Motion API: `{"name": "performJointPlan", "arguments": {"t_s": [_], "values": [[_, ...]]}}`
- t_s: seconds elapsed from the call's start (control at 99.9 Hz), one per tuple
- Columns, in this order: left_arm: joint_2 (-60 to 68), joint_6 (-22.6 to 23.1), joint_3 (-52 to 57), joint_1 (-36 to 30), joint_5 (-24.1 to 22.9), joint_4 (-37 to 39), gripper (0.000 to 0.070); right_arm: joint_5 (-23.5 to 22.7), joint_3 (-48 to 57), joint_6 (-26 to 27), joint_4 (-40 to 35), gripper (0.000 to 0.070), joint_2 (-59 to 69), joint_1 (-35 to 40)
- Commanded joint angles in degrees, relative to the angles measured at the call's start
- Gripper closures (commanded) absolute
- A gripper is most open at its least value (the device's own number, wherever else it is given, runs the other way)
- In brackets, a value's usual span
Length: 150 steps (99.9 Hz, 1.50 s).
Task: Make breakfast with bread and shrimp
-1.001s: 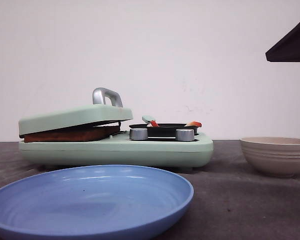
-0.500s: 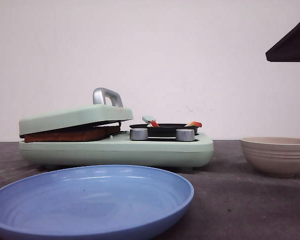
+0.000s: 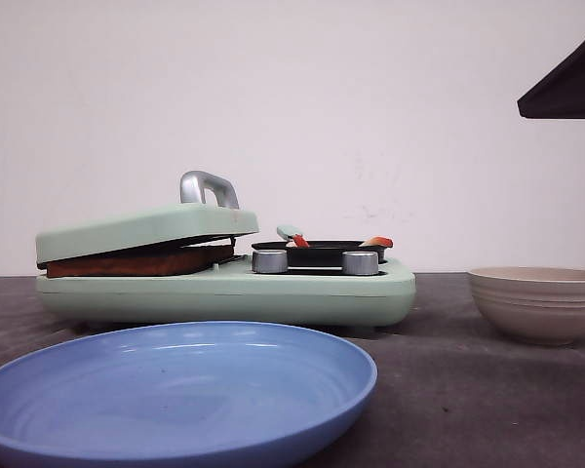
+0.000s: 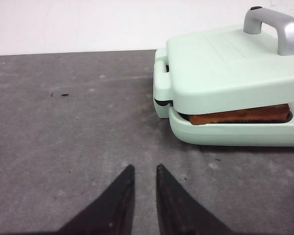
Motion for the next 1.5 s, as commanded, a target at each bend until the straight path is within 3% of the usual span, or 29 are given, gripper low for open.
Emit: {"name": "performJointPlan", "arguments": {"t_s": [0.0, 0.56, 0.67, 0.72, 0.781, 0.891, 0.961, 1.121, 1.151, 1.491], "values": [[-0.07, -0.09, -1.03, -0.04, 0.13, -0.28, 0.0697, 0.00, 0.26, 0.50, 0.66, 0.0700, 0.11, 0.35], [-0.07, -0.09, -1.03, -0.04, 0.15, -0.28, 0.0697, 0.02, 0.26, 0.52, 0.61, 0.0700, 0.04, 0.35], [-0.07, -0.07, -1.03, -0.04, 0.15, -0.28, 0.0697, 0.13, 0.26, 0.11, -4.37, 0.0700, -3.19, -1.18], [-0.07, -0.09, -1.03, -0.04, 0.15, -0.28, 0.0697, 1.44, 0.22, -2.10, -7.37, 0.0700, -5.64, -3.10], [-0.07, -0.09, -1.03, -0.04, 0.15, -0.28, 0.0697, 4.20, -0.17, -8.96, -9.25, 0.0700, -8.41, -5.70], [-0.07, -0.09, -1.03, -0.04, 0.15, -0.28, 0.0697, 8.02, -2.45, -19.78, -8.26, 0.0700, -12.68, -11.06], [-0.07, -0.09, -1.03, -0.07, 0.13, -0.28, 0.0697, 8.41, -5.38, -22.97, -6.14, 0.0700, -15.12, -14.95], [-0.07, -0.09, -1.03, -0.04, 0.15, -0.28, 0.0697, 5.35, -13.25, -20.81, -5.29, 0.0700, -20.81, -21.18], [-0.07, -0.07, -1.03, -0.07, 0.15, -0.28, 0.0697, 5.27, -12.98, -20.74, -8.41, 0.0700, -21.59, -21.79], [-0.07, -0.07, -0.96, -0.04, 0.13, -0.42, 0.0697, 5.27, -13.00, -20.98, -8.15, 0.0700, -21.24, -23.28]]}}
